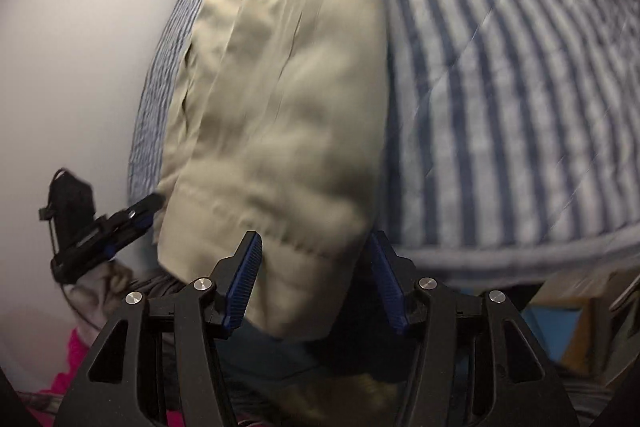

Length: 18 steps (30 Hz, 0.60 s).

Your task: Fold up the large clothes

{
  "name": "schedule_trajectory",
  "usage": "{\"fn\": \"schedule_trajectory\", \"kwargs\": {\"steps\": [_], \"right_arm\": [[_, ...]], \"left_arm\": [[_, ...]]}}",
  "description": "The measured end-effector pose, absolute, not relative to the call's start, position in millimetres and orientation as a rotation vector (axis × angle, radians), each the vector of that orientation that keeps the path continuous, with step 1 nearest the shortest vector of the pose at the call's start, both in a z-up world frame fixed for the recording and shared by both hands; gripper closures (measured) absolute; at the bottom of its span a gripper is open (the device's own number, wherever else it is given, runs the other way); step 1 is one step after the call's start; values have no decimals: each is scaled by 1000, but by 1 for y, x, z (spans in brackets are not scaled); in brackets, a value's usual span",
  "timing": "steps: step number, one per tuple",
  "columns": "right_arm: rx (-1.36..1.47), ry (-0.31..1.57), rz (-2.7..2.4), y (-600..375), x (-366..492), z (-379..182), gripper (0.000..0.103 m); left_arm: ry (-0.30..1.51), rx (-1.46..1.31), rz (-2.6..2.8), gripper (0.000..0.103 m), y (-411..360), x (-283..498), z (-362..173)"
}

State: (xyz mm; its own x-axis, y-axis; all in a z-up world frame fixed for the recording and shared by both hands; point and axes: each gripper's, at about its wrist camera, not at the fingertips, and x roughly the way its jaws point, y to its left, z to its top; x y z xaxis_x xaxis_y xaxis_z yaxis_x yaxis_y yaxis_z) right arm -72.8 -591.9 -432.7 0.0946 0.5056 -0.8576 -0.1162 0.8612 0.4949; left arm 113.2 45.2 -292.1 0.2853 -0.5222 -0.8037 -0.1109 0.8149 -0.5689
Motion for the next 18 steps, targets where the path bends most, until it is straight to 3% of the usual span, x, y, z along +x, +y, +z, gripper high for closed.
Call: {"fn": "schedule_trajectory", "kwargs": {"steps": [3, 4, 5, 6, 7, 9, 14, 18], "right_arm": [[309, 1416, 476, -580, -72, -439, 46], [297, 1416, 477, -576, -71, -440, 47], [273, 1414, 480, -570, -70, -440, 53], [238, 1409, 485, -564, -69, -438, 70], [203, 1406, 489, -561, -69, -437, 80], [157, 1394, 501, -561, -70, -429, 92], [106, 1264, 521, -589, -85, -379, 94], [94, 1323, 499, -583, -87, -412, 93]], "left_arm": [[1262, -557, -298, 55, 38, 114, -290], [1255, -533, -300, 65, 36, 114, -289], [1245, -507, -306, 74, 33, 113, -285], [1236, -497, -312, 75, 32, 113, -283], [1224, -497, -308, 80, 32, 112, -279], [1184, -531, -304, 85, 41, 108, -266], [1149, -595, -300, 88, 62, 100, -262], [1229, -521, -276, 88, 46, 105, -289]]}}
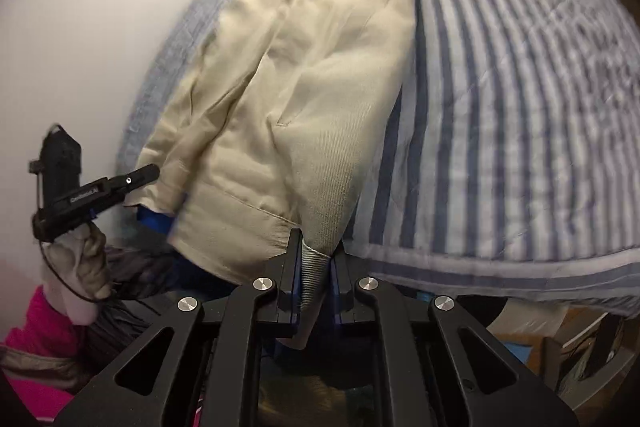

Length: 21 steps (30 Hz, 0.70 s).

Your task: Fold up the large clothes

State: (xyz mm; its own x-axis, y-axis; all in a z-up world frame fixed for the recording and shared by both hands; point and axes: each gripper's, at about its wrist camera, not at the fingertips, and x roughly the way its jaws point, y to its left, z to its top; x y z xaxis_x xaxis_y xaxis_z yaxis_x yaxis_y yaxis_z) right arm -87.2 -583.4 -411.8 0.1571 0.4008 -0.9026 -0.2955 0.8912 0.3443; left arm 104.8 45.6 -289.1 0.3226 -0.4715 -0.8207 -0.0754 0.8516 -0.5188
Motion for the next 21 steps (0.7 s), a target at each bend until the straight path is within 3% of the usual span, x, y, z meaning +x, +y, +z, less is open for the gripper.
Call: {"fn": "schedule_trajectory", "kwargs": {"steps": [4, 13, 18, 21], "right_arm": [[-55, 1317, 468, -566, -91, -428, 88], [-217, 1029, 415, -543, -95, -368, 82], [-206, 1002, 513, -510, -77, -393, 82], [-155, 1088, 556, -497, -71, -423, 82]], "left_arm": [[1226, -522, -282, 77, 49, 107, -280], [1067, -396, -259, 76, 48, 107, -233], [1093, -367, -379, 76, 15, 126, -243], [1172, -326, -447, 76, -9, 131, -267]]}}
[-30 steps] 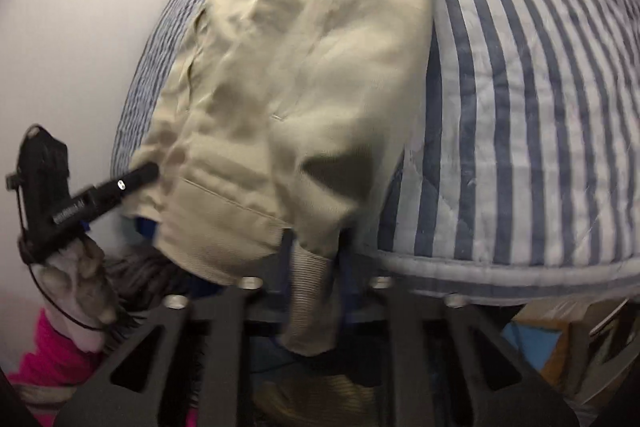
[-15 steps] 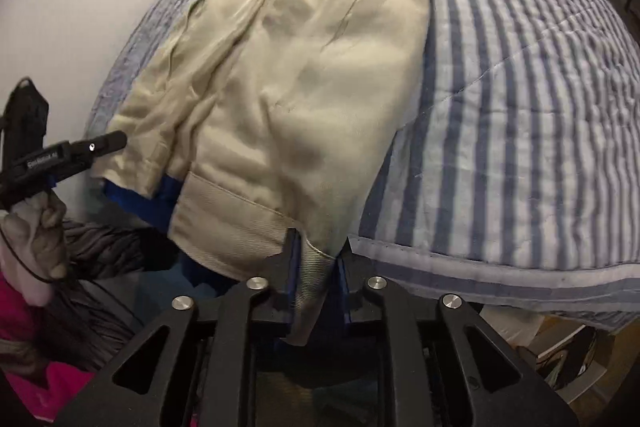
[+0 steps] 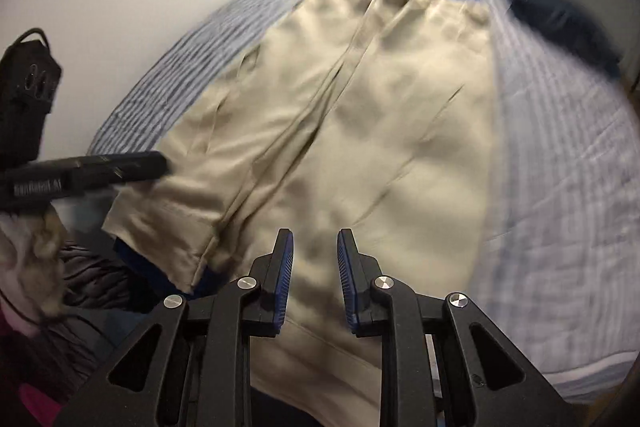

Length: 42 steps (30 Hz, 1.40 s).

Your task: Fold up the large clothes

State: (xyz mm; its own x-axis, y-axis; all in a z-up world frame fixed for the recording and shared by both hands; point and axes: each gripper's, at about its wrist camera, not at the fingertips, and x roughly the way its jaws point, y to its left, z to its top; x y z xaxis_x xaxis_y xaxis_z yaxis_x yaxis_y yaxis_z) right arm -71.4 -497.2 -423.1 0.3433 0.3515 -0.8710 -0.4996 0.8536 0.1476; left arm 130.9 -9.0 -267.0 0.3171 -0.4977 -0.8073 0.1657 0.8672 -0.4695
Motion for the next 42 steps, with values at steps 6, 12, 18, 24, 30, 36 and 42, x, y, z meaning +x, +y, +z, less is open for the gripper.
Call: {"fn": "schedule_trajectory", "kwargs": {"steps": [6, 12, 18, 24, 30, 36, 42], "right_arm": [[-179, 1123, 576, -488, -73, -439, 82], [-48, 1063, 550, -548, -74, -396, 41], [110, 1170, 520, -603, -60, -412, 41], [342, 1277, 633, -620, -55, -448, 41], [505, 1287, 740, -615, -52, -462, 41], [416, 1297, 771, -587, -51, -462, 49], [438, 1316, 732, -595, -45, -456, 89]], "left_arm": [[1208, -242, -448, 76, -19, 129, -279], [1190, -376, -395, 44, 29, 126, -256], [1292, -566, -336, 44, 74, 146, -282], [1372, -762, -396, 44, 84, 143, -314], [1408, -810, -460, 49, 74, 141, -319], [1410, -655, -486, 61, 44, 142, -307], [1379, -705, -528, 80, 44, 144, -293]]}}
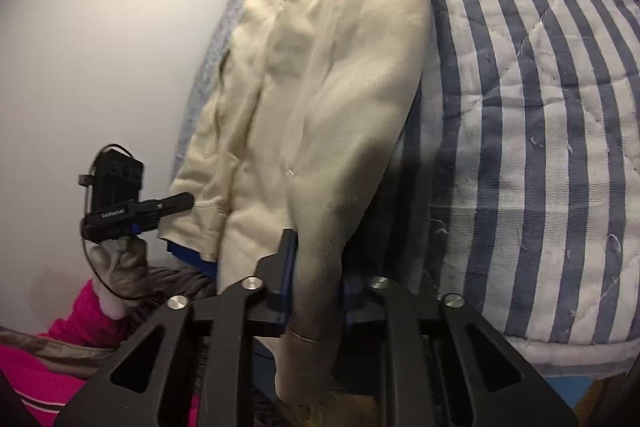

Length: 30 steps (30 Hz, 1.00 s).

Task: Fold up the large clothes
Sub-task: 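Lift the hem with both grippers and fold it toward the blue collar, then lay the folded hem over the jacket body with both grippers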

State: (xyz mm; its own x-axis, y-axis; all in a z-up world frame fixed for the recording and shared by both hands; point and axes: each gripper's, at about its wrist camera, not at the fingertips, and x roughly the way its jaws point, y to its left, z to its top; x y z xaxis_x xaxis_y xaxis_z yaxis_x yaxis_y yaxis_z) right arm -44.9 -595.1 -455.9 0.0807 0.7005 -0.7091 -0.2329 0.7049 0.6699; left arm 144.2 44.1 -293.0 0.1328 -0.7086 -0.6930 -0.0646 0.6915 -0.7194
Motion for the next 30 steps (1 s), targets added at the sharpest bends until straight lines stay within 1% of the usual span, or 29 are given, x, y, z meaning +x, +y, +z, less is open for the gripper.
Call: {"fn": "schedule_trajectory", "kwargs": {"steps": [7, 11, 17, 23, 30], "right_arm": [[590, 1240, 784, -602, -34, -422, 92], [639, 1205, 755, -602, -14, -402, 92], [592, 1162, 699, -588, 29, -376, 92], [558, 1168, 601, -581, 84, -379, 92], [576, 1220, 523, -584, 132, -414, 92]], "left_arm": [[1308, -838, -587, 84, 51, 160, -260], [1248, -842, -581, 86, 53, 181, -237], [1187, -848, -548, 86, 49, 226, -215], [1185, -839, -483, 86, 43, 282, -221], [1217, -834, -398, 86, 42, 326, -251]]}}
